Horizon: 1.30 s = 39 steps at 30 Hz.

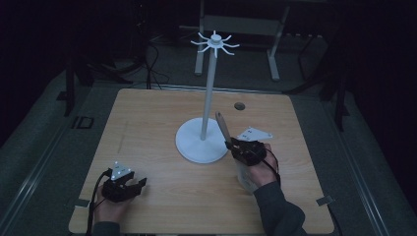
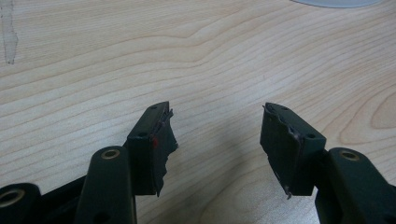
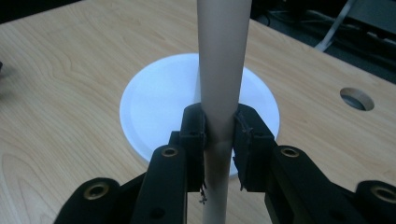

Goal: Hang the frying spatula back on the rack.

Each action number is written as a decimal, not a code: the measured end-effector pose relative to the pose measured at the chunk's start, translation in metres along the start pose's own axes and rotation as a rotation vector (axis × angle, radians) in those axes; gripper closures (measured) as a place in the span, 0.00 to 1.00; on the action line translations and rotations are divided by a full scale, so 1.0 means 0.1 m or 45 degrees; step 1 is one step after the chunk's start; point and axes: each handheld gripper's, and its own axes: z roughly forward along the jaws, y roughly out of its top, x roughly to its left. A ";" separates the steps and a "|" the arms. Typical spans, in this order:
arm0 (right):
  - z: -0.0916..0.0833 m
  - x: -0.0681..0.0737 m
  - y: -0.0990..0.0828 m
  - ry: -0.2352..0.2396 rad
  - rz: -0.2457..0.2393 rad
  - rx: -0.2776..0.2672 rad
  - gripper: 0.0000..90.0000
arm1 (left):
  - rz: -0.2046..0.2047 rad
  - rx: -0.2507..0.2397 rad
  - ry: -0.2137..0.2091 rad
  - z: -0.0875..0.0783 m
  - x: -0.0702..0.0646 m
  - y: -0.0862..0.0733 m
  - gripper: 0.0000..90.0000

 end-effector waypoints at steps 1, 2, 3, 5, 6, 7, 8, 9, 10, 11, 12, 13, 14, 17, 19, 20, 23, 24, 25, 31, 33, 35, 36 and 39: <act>-0.01 0.00 0.01 -0.002 -0.002 -0.010 0.83 | -0.003 -0.002 0.000 0.00 0.00 0.00 0.48; -0.01 0.01 0.02 -0.003 0.000 -0.020 0.83 | -0.004 -0.001 0.000 0.00 0.00 0.00 0.48; -0.02 0.01 0.03 -0.003 -0.001 -0.030 0.83 | -0.002 0.001 0.000 0.00 0.00 0.00 0.48; -0.03 0.01 0.05 0.005 -0.001 -0.046 0.83 | -0.001 0.001 0.000 0.00 0.00 0.00 0.48; -0.03 0.01 0.05 0.004 0.002 -0.049 0.83 | 0.000 0.001 0.000 0.00 0.00 0.00 0.48; -0.03 0.01 0.06 -0.001 0.003 -0.055 0.83 | 0.000 0.002 0.001 0.00 0.00 0.00 0.48; -0.04 0.01 0.06 -0.001 0.007 -0.061 0.83 | 0.001 0.002 0.001 0.00 0.00 0.00 0.48; -0.04 0.01 0.07 -0.003 0.009 -0.067 0.83 | 0.003 0.003 0.001 0.00 0.00 0.00 0.48; -0.05 0.01 0.07 -0.005 0.015 -0.076 0.83 | 0.002 0.003 0.001 0.00 0.00 0.00 0.48; -0.05 0.01 0.08 -0.006 0.020 -0.085 0.83 | 0.002 0.003 0.002 0.01 0.00 0.00 0.48; -0.06 0.00 0.08 -0.005 0.026 -0.094 0.83 | 0.002 0.003 0.002 0.00 0.00 0.00 0.48; -0.06 0.00 0.09 -0.002 0.033 -0.104 0.83 | 0.003 0.003 0.002 0.00 0.00 0.00 0.48; -0.06 0.00 0.09 -0.002 0.033 -0.104 0.83 | 0.003 0.003 0.002 0.00 0.00 0.00 0.48; -0.09 -0.01 0.11 0.008 0.043 -0.142 0.83 | 0.001 0.003 0.002 0.00 0.00 0.00 0.48; -0.10 -0.01 0.12 0.012 0.046 -0.170 0.83 | 0.002 0.003 0.002 0.00 0.00 0.00 0.48; -0.10 -0.01 0.12 0.012 0.046 -0.170 0.83 | 0.002 0.003 0.002 0.00 0.00 0.00 0.48; -0.12 -0.01 0.13 0.014 0.050 -0.211 0.83 | -0.001 0.001 0.001 0.00 0.00 0.00 0.48; -0.12 -0.01 0.14 0.015 0.053 -0.217 0.83 | -0.001 0.001 0.002 0.00 0.00 0.00 0.48; -0.12 -0.01 0.14 0.017 0.058 -0.227 0.83 | -0.001 0.001 0.001 0.00 0.00 0.00 0.48; -0.13 -0.01 0.17 0.023 0.077 -0.269 0.83 | 0.002 0.000 0.003 -0.01 0.01 0.00 0.48; -0.14 -0.01 0.18 0.025 0.082 -0.278 0.83 | 0.002 0.001 0.003 0.00 0.01 0.00 0.48; -0.14 -0.01 0.20 0.025 0.082 -0.286 0.83 | 0.001 0.002 0.003 0.00 0.01 0.00 0.48; -0.14 -0.01 0.20 0.022 0.082 -0.287 0.83 | 0.002 0.002 0.003 0.00 0.01 0.00 0.48; -0.14 -0.02 0.22 0.018 0.088 -0.293 0.83 | 0.000 -0.001 0.003 0.00 0.01 0.00 0.48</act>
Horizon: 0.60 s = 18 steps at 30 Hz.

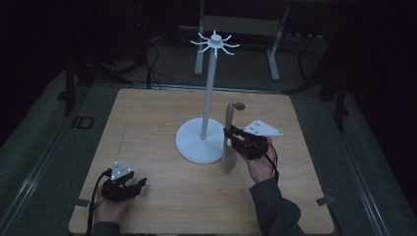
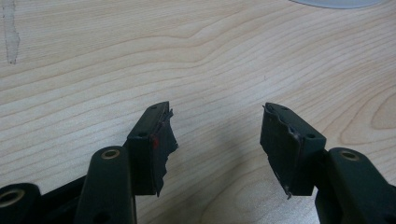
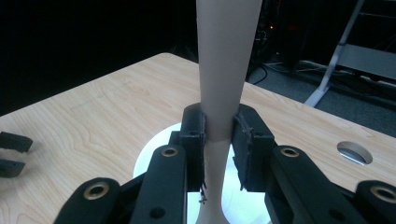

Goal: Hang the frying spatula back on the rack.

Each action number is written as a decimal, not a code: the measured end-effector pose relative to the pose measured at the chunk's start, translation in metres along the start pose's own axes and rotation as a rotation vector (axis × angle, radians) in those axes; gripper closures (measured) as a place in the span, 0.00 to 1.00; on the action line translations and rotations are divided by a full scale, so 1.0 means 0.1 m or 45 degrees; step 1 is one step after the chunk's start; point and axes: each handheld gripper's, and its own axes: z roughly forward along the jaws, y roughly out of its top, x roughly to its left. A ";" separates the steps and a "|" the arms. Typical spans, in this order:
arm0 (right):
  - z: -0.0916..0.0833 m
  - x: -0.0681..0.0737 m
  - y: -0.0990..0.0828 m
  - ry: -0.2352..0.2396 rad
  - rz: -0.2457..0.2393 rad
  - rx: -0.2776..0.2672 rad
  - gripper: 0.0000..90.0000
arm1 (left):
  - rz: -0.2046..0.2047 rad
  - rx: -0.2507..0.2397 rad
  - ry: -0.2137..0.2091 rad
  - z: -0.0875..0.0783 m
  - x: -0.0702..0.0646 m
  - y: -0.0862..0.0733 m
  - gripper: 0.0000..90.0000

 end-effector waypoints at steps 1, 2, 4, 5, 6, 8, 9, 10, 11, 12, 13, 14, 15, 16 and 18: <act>0.00 0.00 0.01 0.000 0.001 -0.002 0.83 | 0.000 0.000 0.000 0.00 0.00 0.00 0.48; 0.00 0.00 0.01 0.001 0.002 -0.004 0.83 | 0.000 -0.001 0.001 0.00 0.00 0.00 0.48; 0.00 0.00 0.02 0.000 0.004 -0.009 0.83 | 0.000 -0.002 0.001 0.00 0.00 0.00 0.48; 0.00 0.01 0.03 -0.001 0.002 -0.009 0.83 | 0.000 -0.002 0.001 0.00 0.00 0.00 0.48; 0.00 0.01 0.03 -0.001 0.002 -0.009 0.83 | 0.000 -0.002 0.001 0.00 0.00 0.00 0.48; 0.01 0.01 0.04 -0.003 0.003 -0.015 0.83 | 0.000 -0.001 0.001 0.00 0.00 0.00 0.48; 0.01 0.01 0.05 -0.005 0.004 -0.016 0.83 | 0.000 -0.002 0.001 0.00 0.00 0.00 0.48; 0.01 0.01 0.05 -0.006 0.004 -0.017 0.83 | 0.001 -0.002 0.002 0.00 0.00 0.00 0.48; 0.01 0.01 0.06 -0.006 0.007 -0.018 0.83 | 0.001 -0.002 0.002 0.00 0.00 0.00 0.48; 0.01 0.01 0.06 -0.007 0.008 -0.020 0.83 | 0.001 -0.002 0.002 0.00 0.00 0.00 0.48; 0.01 0.01 0.07 -0.009 0.005 -0.023 0.83 | 0.000 -0.003 0.002 0.00 0.00 0.00 0.48; 0.01 0.00 0.07 -0.010 0.004 -0.022 0.83 | 0.000 -0.004 0.003 0.00 0.00 0.00 0.48; 0.01 0.00 0.08 -0.009 0.003 -0.022 0.83 | 0.000 -0.005 0.003 0.00 0.00 0.00 0.48; 0.01 0.00 0.09 -0.010 -0.004 -0.023 0.83 | 0.000 -0.005 0.004 0.00 0.00 0.00 0.48; 0.01 0.00 0.11 -0.014 -0.002 -0.026 0.83 | -0.003 -0.008 0.005 0.00 0.00 0.00 0.48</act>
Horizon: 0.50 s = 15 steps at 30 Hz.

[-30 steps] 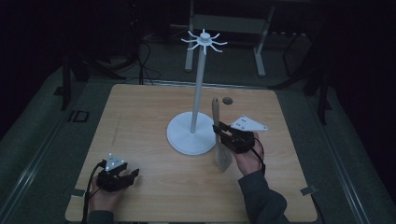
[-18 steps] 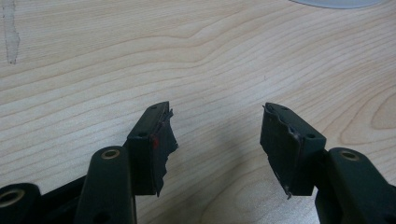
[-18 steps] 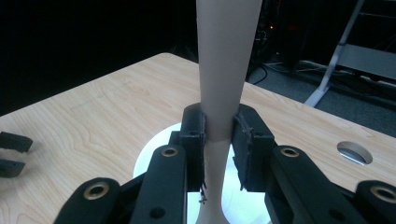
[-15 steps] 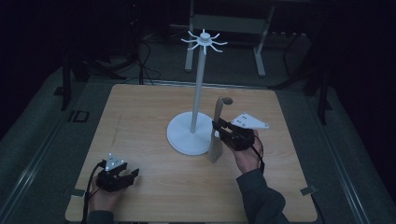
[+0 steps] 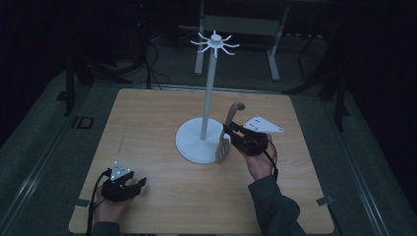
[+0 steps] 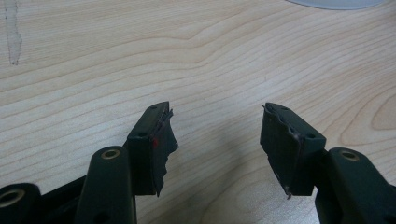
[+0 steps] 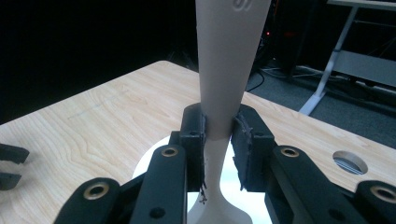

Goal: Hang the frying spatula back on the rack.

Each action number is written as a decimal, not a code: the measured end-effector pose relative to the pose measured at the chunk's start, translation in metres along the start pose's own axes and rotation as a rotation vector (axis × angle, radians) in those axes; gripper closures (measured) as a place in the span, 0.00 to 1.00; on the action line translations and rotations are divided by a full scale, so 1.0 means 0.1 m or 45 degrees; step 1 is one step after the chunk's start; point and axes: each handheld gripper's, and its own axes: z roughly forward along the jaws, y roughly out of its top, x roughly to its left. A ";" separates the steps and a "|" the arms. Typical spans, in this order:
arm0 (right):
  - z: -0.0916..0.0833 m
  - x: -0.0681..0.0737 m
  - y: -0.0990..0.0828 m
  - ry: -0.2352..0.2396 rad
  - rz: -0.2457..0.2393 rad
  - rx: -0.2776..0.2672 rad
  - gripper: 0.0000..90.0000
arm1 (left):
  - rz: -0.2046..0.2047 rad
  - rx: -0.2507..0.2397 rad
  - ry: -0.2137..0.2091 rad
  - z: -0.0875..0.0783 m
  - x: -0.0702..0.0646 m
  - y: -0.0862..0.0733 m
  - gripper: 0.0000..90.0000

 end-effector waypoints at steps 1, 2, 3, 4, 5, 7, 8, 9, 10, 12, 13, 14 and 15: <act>0.00 0.00 0.01 -0.001 0.000 -0.002 0.83 | -0.001 0.000 0.001 0.00 0.00 0.00 0.48; 0.00 0.00 0.02 -0.002 0.003 -0.003 0.83 | -0.001 0.000 0.001 0.00 0.00 0.00 0.48; 0.00 -0.01 0.03 -0.004 0.001 -0.006 0.83 | 0.000 0.000 0.001 0.00 0.00 0.00 0.48; 0.00 -0.01 0.03 -0.005 0.003 -0.008 0.83 | 0.002 0.001 0.001 0.00 0.00 0.00 0.48; 0.00 -0.01 0.03 -0.005 0.003 -0.008 0.83 | 0.002 0.001 0.001 0.00 0.00 0.00 0.48; 0.00 -0.01 0.06 -0.008 0.010 -0.018 0.83 | 0.003 0.002 0.001 0.00 0.00 0.00 0.48; 0.00 -0.01 0.07 -0.007 0.013 -0.019 0.83 | 0.002 0.002 0.002 0.00 0.00 0.00 0.48; 0.00 -0.01 0.08 -0.007 0.015 -0.019 0.83 | 0.000 0.000 0.002 0.00 0.00 0.00 0.48; 0.00 -0.01 0.08 -0.006 0.017 -0.023 0.83 | 0.001 -0.001 0.002 0.00 0.00 0.00 0.48; 0.00 -0.01 0.10 -0.008 0.020 -0.026 0.83 | 0.000 -0.001 0.002 0.00 0.00 0.00 0.48; 0.00 -0.01 0.11 -0.008 0.022 -0.029 0.83 | 0.000 -0.001 0.003 0.00 0.00 0.00 0.48; 0.00 -0.01 0.12 -0.010 0.027 -0.036 0.83 | -0.001 -0.001 0.003 0.00 0.00 0.00 0.48; 0.00 -0.01 0.13 -0.009 0.036 -0.035 0.83 | -0.001 -0.001 0.003 0.00 0.00 0.00 0.48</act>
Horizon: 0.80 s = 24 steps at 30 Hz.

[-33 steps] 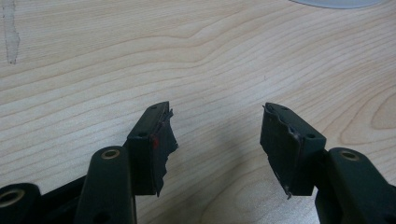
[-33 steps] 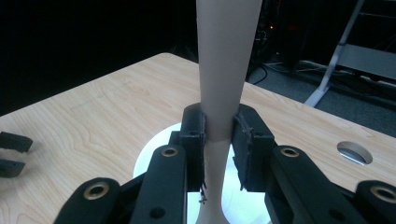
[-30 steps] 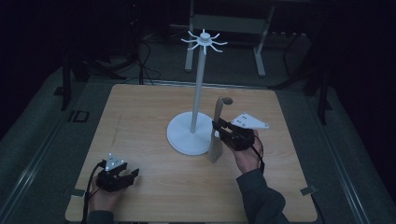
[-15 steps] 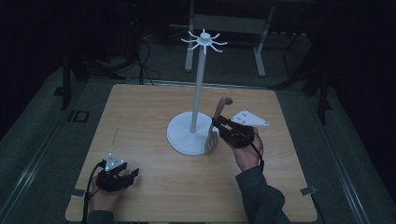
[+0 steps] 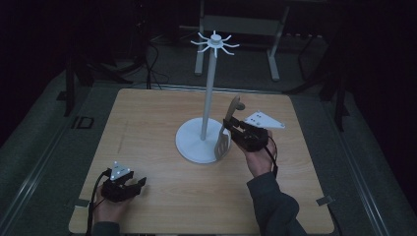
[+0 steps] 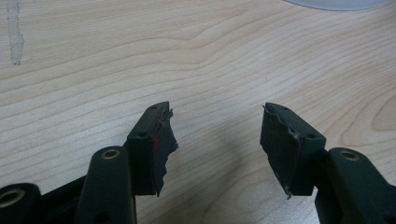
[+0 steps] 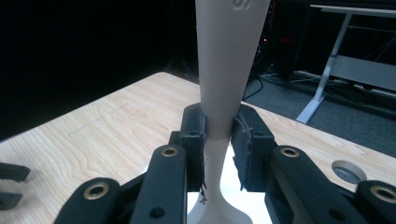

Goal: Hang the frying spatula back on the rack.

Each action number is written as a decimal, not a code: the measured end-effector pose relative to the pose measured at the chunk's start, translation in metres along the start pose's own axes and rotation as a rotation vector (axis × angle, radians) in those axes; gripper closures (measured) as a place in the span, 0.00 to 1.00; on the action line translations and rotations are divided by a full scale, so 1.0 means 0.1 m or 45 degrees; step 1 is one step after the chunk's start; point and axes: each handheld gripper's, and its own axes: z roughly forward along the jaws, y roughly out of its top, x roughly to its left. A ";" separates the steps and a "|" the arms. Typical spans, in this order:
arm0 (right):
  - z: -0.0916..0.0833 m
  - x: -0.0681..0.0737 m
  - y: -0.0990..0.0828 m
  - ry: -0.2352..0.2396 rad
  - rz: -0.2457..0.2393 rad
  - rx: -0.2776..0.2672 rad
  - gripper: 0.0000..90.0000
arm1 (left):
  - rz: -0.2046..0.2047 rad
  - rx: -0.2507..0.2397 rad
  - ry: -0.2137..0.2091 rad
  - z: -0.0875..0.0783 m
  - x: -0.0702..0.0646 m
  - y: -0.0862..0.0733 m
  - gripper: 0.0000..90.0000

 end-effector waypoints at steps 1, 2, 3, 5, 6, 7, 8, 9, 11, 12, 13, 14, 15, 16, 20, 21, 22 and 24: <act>0.00 0.00 0.01 0.001 0.002 -0.004 0.83 | 0.000 0.000 0.000 0.00 0.00 0.00 0.48; 0.00 0.00 0.02 0.002 0.011 -0.007 0.83 | 0.001 0.001 0.000 0.00 0.00 0.00 0.48; 0.01 0.00 0.03 0.004 0.016 -0.011 0.83 | 0.001 0.000 0.001 0.00 0.00 0.00 0.48; 0.01 0.00 0.05 0.005 0.023 -0.017 0.83 | -0.002 -0.001 0.002 0.00 0.00 0.00 0.48; 0.01 0.00 0.06 0.005 0.026 -0.020 0.83 | -0.002 0.000 0.002 0.00 0.00 0.00 0.48; 0.01 0.00 0.07 0.004 0.027 -0.024 0.83 | -0.001 0.000 0.002 0.00 0.00 0.00 0.48; 0.01 0.00 0.07 0.004 0.027 -0.024 0.83 | -0.001 0.000 0.002 0.00 0.00 0.00 0.48; 0.01 0.00 0.08 0.004 0.029 -0.026 0.83 | -0.001 0.000 0.001 0.00 0.00 0.00 0.48; 0.01 0.01 0.13 0.003 0.025 -0.034 0.83 | 0.000 0.000 0.001 0.00 0.00 0.00 0.48; 0.01 0.01 0.14 0.001 0.022 -0.034 0.83 | -0.001 0.000 0.002 0.00 0.00 0.00 0.48; 0.01 0.01 0.16 -0.001 0.021 -0.035 0.83 | -0.001 -0.001 0.002 0.00 0.00 0.00 0.48; 0.01 0.01 0.17 -0.004 0.015 -0.038 0.83 | -0.001 -0.001 0.002 0.00 0.00 0.00 0.48; 0.01 0.01 0.19 -0.004 0.017 -0.037 0.83 | -0.001 -0.001 0.002 0.00 0.00 0.00 0.48; 0.01 0.01 0.20 -0.006 0.015 -0.040 0.83 | -0.001 -0.001 0.002 0.00 0.00 0.00 0.48; 0.00 0.00 0.25 -0.012 0.012 -0.046 0.83 | -0.002 -0.001 0.002 0.00 0.00 0.00 0.48; 0.00 0.00 0.26 -0.014 0.012 -0.049 0.83 | -0.002 -0.001 0.002 0.00 0.00 0.00 0.48; 0.00 -0.01 0.28 -0.017 0.012 -0.050 0.83 | -0.002 -0.001 0.003 0.00 0.00 0.00 0.48; 0.00 -0.02 0.30 -0.018 0.013 -0.055 0.83 | -0.002 -0.001 0.003 0.00 0.00 0.00 0.48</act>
